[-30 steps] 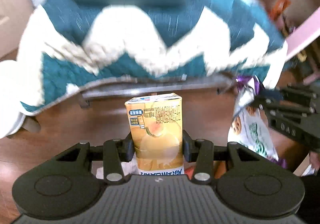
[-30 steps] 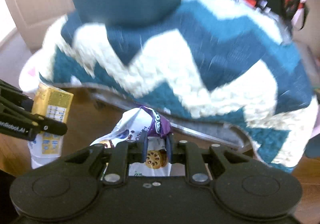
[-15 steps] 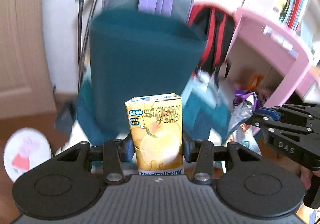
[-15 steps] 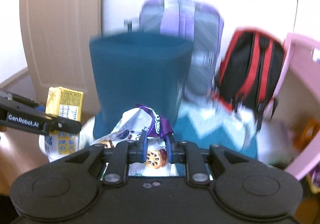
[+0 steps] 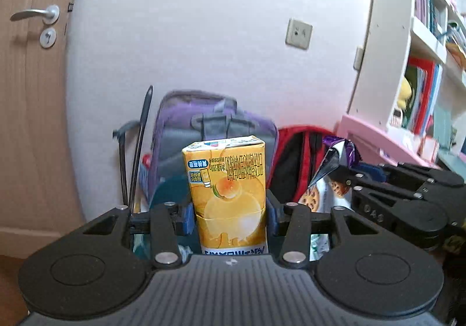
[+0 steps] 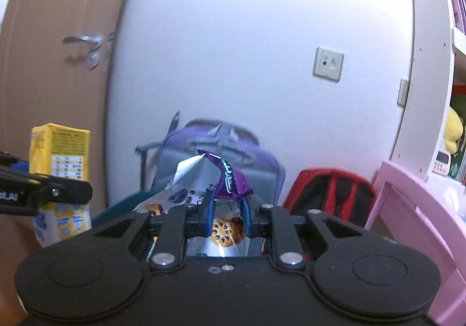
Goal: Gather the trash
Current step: 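Lift and carry the milk carton and snack wrapper with both tools to the wastebasket, then open both tools to drop the carton and wrapper into the wastebasket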
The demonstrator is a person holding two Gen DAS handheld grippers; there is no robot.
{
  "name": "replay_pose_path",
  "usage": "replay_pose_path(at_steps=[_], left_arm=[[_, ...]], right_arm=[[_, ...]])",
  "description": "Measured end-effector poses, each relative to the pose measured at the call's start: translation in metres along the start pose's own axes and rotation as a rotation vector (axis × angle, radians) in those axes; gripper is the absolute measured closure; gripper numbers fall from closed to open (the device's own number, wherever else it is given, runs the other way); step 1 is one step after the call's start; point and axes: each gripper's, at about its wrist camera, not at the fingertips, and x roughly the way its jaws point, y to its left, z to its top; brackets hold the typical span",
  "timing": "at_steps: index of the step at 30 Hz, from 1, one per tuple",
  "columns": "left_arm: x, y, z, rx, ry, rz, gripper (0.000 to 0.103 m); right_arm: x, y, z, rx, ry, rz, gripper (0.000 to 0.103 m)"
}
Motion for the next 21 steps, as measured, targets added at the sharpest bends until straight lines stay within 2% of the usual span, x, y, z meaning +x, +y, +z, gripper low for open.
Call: replay_pose_path(at_steps=[6,10,15,21], left_arm=[[0.044,0.011,0.013,0.003,0.021,0.042,0.058],[0.077,0.022,0.009,0.009,0.042,0.068,0.058],[0.119,0.035,-0.011,0.010,0.120,0.083,0.058],[0.159,0.044,-0.038,0.024,0.225,0.090,0.058]], right_arm=[[0.043,0.003,0.003,0.005,0.008,-0.019,0.084],[0.074,0.010,-0.009,-0.008,0.023,-0.037,0.083],[0.106,0.024,-0.032,-0.044,0.051,-0.045,0.083],[0.140,0.038,-0.060,-0.076,0.152,0.005,0.081]])
